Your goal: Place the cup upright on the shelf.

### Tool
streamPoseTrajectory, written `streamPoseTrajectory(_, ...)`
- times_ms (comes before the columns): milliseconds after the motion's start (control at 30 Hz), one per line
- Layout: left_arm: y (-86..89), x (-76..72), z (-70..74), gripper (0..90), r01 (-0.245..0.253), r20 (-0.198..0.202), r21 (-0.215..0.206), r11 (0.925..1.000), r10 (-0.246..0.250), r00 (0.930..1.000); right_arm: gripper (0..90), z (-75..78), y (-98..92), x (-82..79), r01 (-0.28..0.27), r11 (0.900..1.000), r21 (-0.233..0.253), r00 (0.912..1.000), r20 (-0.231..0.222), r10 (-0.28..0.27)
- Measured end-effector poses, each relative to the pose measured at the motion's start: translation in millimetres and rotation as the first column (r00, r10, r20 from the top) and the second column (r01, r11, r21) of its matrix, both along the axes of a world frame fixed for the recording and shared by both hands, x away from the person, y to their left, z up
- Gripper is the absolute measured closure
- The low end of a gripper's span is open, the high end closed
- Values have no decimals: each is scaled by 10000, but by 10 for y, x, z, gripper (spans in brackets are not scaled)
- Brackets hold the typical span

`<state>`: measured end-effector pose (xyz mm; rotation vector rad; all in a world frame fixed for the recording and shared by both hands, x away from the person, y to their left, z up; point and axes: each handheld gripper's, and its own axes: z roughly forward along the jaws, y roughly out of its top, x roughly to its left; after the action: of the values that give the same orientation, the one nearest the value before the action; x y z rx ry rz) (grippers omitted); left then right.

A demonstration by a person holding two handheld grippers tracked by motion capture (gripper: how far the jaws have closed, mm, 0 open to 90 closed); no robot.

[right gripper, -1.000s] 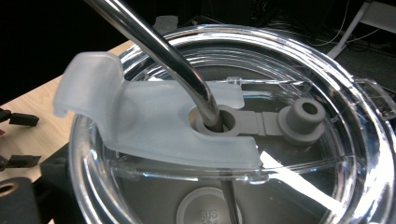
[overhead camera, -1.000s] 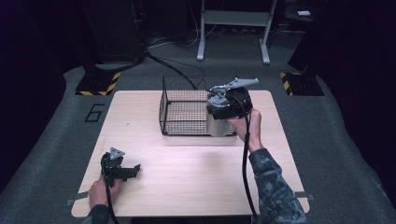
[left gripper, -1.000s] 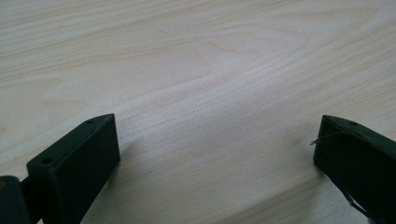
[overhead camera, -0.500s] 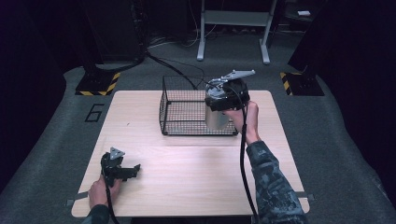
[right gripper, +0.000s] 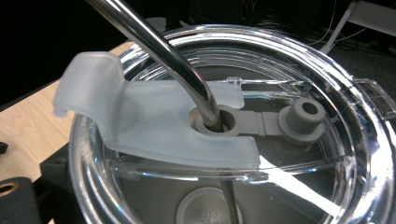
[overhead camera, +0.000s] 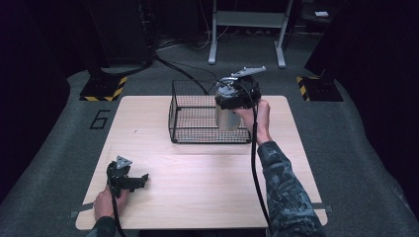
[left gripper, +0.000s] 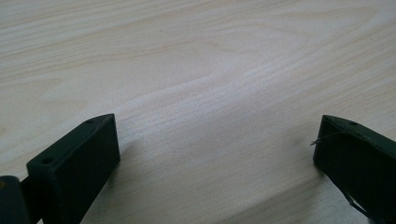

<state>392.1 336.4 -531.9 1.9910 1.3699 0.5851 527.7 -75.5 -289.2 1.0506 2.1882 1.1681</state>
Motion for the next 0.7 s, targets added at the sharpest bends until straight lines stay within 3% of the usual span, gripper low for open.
streamPoseTrajectory(700, -1, 0, -3, 2, -32, 67, 31, 10000, 32, 10000, 38, -54, 89, 340, 514, 9987, 16, 9986, -126, -514)
